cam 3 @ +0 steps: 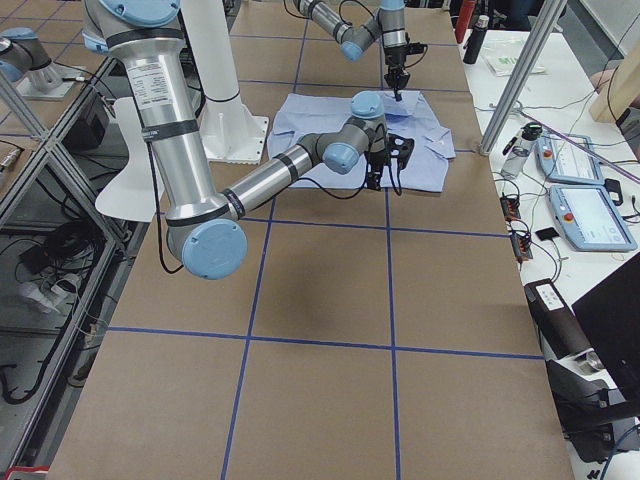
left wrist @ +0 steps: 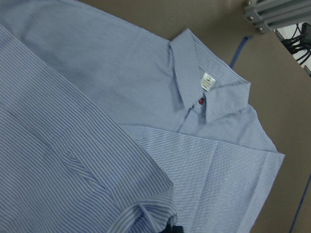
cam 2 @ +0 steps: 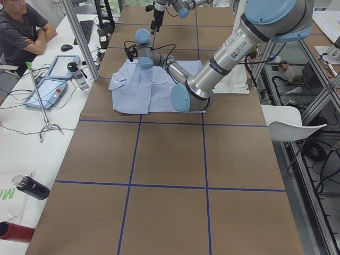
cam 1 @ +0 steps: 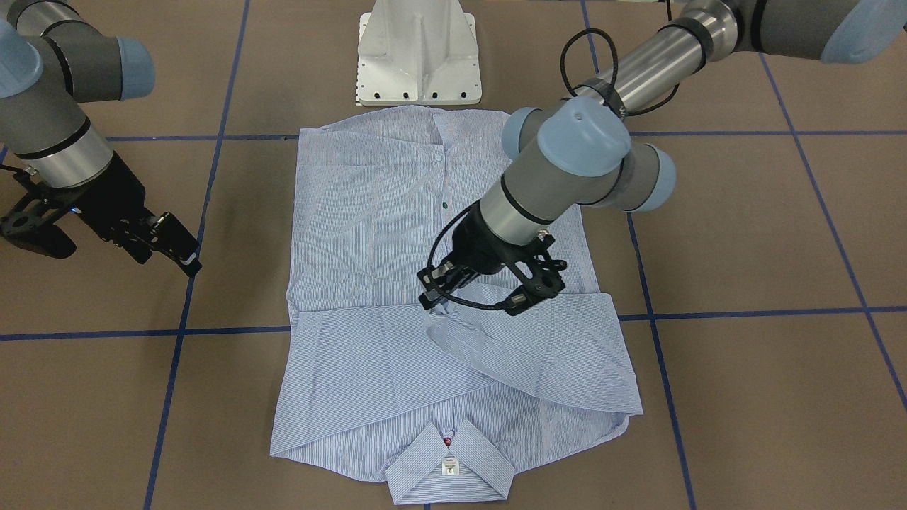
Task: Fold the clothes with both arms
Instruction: 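Fold the sleeve with the left gripper across the shirt toward the collar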
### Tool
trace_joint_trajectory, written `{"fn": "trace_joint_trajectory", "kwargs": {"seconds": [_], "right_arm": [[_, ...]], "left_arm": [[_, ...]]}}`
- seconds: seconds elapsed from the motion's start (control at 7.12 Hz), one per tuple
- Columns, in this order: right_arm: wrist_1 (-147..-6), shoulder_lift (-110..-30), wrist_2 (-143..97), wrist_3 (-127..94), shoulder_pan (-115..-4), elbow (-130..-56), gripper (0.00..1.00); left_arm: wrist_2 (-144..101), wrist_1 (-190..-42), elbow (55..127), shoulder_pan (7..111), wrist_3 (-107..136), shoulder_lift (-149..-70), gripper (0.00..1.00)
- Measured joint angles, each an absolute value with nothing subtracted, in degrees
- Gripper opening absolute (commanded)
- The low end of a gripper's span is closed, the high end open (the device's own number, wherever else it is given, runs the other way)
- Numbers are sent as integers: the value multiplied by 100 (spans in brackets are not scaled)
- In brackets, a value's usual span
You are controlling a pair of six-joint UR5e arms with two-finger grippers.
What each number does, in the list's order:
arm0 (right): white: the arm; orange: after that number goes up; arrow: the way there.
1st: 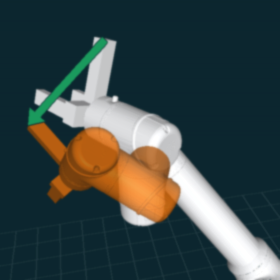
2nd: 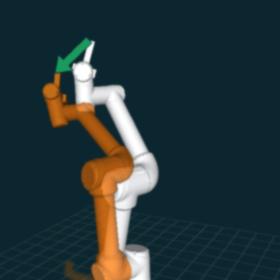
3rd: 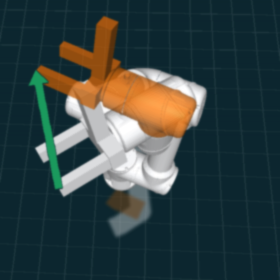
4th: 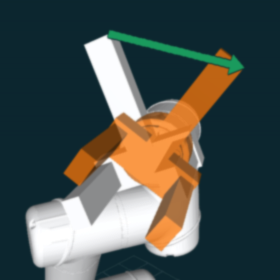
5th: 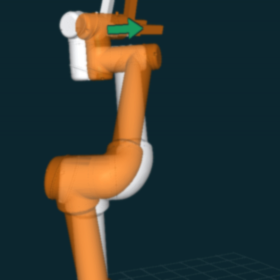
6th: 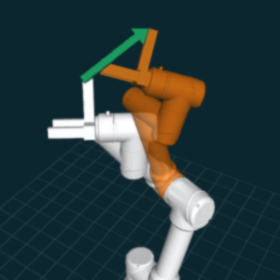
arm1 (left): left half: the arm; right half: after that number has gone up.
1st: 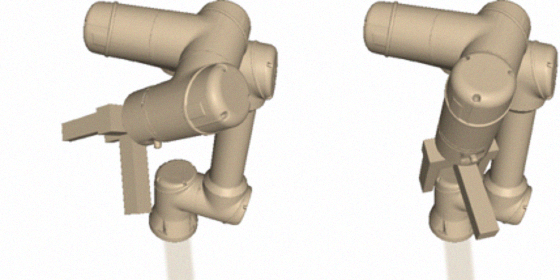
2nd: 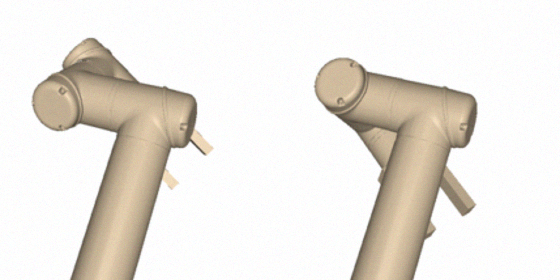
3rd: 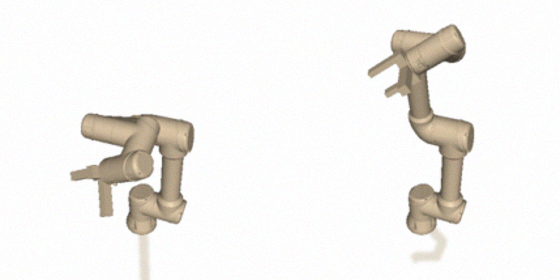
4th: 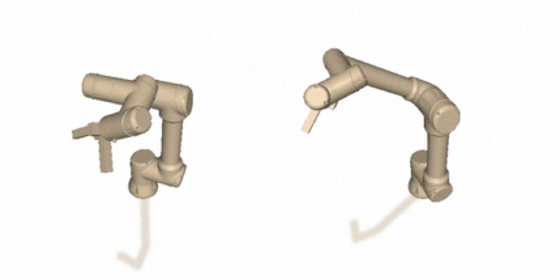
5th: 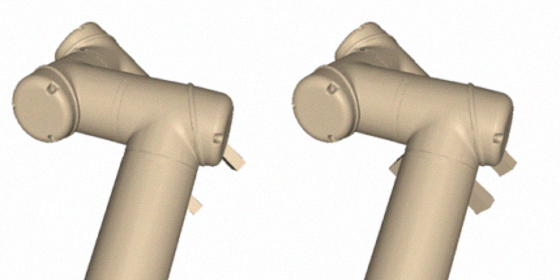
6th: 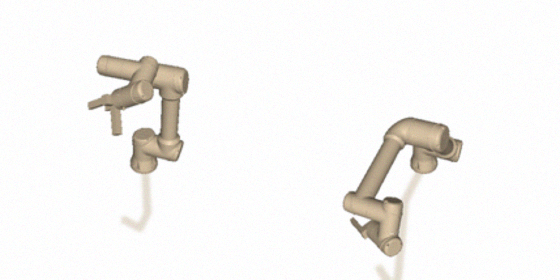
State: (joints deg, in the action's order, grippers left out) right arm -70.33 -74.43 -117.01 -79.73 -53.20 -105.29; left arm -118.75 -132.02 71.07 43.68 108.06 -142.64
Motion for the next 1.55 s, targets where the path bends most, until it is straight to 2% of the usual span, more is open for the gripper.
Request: {"fn": "trace_joint_trajectory", "kwargs": {"seconds": [0.42, 0.56, 0.7, 0.84, 0.98, 1.12, 1.4, 1.55], "right_arm": [[-7040, -7406, -11666, -7972, -5324, -10535, 100], [-7040, -7403, -11662, -7974, -5321, -10535, 100], [-7040, -7396, -11647, -7978, -5316, -10534, 100], [-7040, -7389, -11616, -7984, -5312, -10532, 100], [-7038, -7403, -11592, -8004, -5312, -10543, 100], [-7036, -7447, -11584, -8048, -5309, -10598, 100], [-7035, -7513, -11549, -8623, -5083, -10797, 100], [-7042, -7553, -11427, -9187, -4748, -10998, 100]], "left_arm": [[-11622, -13238, 7028, 4166, 10982, -14549, 0], [-11516, -13252, 7027, 4086, 10985, -14566, 3], [-11410, -13273, 7027, 4006, 10985, -14569, 46], [-11317, -13310, 7025, 3940, 10980, -14569, 77], [-11268, -13348, 7023, 3900, 10978, -14567, 94], [-11249, -13367, 7024, 3878, 10978, -14571, 99], [-11258, -13360, 7137, 3885, 10927, -14550, 98], [-11276, -13326, 7428, 3915, 10886, -14351, 98]]}}
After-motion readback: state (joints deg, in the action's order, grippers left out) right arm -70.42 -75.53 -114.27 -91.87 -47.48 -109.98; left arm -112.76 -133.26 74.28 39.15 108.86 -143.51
